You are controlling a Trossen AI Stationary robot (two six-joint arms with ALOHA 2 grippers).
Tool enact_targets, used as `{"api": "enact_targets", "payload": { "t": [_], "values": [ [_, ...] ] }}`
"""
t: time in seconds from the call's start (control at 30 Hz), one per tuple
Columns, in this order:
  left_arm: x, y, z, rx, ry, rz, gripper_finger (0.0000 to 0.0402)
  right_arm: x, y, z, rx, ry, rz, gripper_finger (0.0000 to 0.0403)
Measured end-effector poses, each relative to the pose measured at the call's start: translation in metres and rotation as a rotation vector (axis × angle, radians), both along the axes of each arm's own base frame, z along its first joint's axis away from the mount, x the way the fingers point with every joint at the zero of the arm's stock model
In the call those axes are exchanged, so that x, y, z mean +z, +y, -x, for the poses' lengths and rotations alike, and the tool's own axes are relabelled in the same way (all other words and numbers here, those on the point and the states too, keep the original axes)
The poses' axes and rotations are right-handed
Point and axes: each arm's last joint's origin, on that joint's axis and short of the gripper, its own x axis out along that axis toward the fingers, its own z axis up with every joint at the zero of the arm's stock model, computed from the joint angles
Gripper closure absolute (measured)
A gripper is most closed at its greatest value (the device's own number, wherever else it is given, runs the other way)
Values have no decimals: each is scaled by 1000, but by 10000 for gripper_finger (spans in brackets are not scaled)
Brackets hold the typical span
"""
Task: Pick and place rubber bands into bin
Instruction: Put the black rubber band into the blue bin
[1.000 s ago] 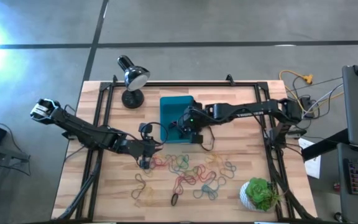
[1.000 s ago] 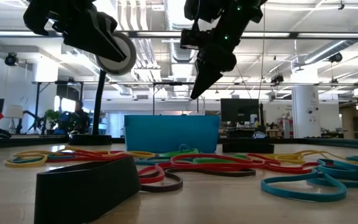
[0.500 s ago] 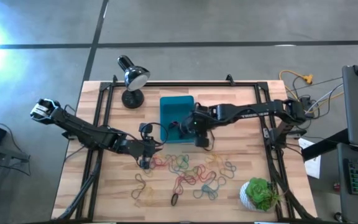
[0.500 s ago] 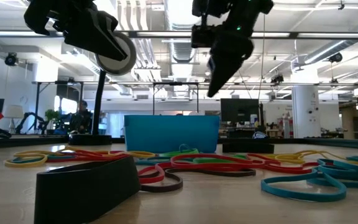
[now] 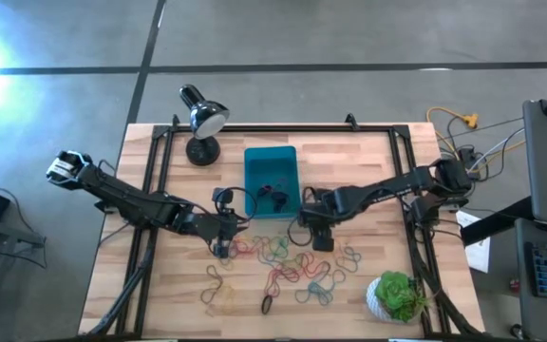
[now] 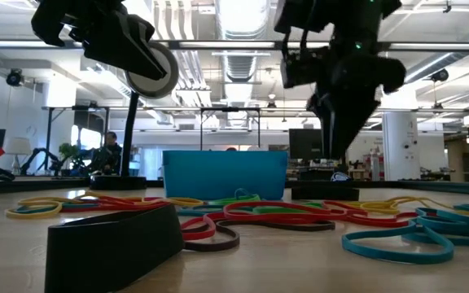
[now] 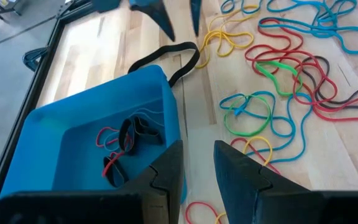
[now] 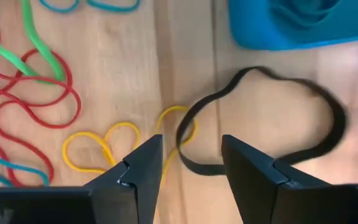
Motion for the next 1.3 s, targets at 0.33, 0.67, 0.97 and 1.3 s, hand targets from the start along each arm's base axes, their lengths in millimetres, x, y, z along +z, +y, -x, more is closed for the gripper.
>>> {"api": "enact_targets", "payload": {
  "t": [0.33,0.67,0.97,1.3],
  "values": [
    [0,0,0,0,1,0,327,-30,1,13,-52,-15,67,252],
    [0,0,0,3,0,-2,327,-45,0,20,-54,-25,55,259],
    [0,0,0,3,0,-3,327,-37,1,16,-46,-51,52,264],
    [-1,0,0,4,1,-4,327,-35,1,14,-30,-93,41,270]
  ]
}}
